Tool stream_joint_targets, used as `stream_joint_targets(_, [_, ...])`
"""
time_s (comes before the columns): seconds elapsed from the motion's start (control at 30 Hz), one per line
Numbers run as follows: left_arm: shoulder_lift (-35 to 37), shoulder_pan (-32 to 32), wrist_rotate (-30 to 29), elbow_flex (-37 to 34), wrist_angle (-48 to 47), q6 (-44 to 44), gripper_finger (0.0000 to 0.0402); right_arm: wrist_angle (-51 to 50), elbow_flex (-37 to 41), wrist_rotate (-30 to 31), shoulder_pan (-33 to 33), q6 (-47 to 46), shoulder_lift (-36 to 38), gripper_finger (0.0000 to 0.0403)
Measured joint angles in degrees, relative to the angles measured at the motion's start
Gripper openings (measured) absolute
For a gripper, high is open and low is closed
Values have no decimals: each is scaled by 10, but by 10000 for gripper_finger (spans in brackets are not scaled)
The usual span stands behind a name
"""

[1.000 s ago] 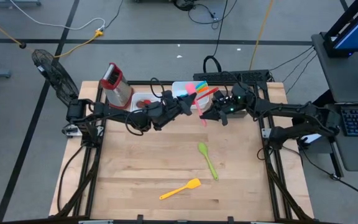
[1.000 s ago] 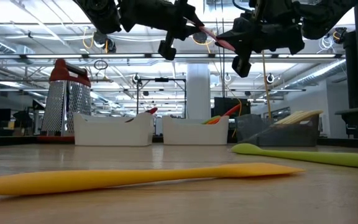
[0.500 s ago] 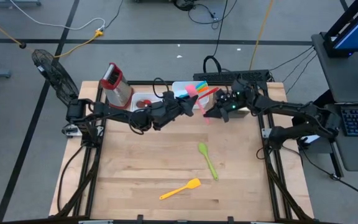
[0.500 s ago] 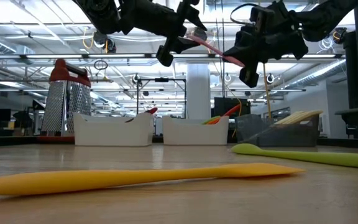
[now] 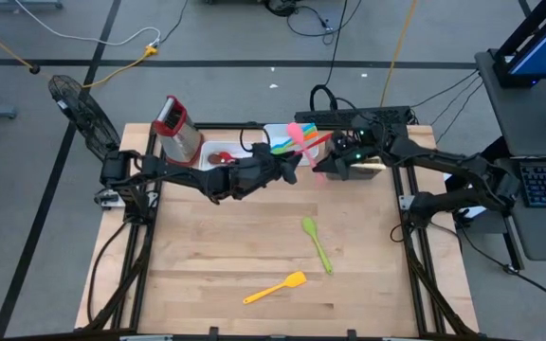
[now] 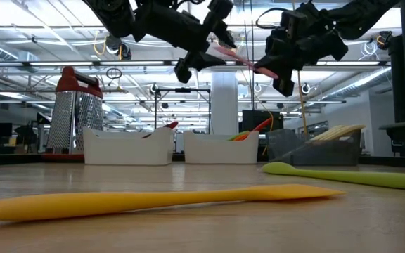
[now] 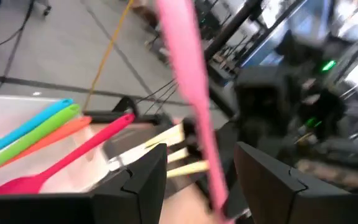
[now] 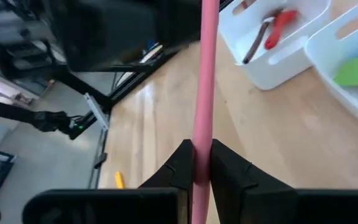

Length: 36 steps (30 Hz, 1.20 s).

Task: Pick & Place Kitchen Items
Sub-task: Put the pink spatula into the right white bin

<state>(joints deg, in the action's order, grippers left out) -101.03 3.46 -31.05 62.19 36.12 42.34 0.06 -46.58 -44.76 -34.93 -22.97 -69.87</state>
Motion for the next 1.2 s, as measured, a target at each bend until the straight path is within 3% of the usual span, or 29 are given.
stream_joint_targets(0.1, [0,0,9,0,-39,7,193,-27,-13,20,-1,28,0,23])
stream_joint_targets(0.2, [0,-1,34,0,-85,31,190,-111,-50,87,0,103,0,23])
stream_joint_targets(0.33, [0,-2,81,0,-149,82,183,-249,-125,222,6,250,-5,23])
stream_joint_targets(0.47, [0,-9,120,0,-180,109,177,-315,-180,378,20,373,-19,23])
stream_joint_targets(0.83, [25,-42,165,0,-202,113,172,-280,-201,690,57,617,-79,23])
stream_joint_targets(1.2, [129,-48,140,2,-324,38,172,-135,-200,828,89,940,-140,23])
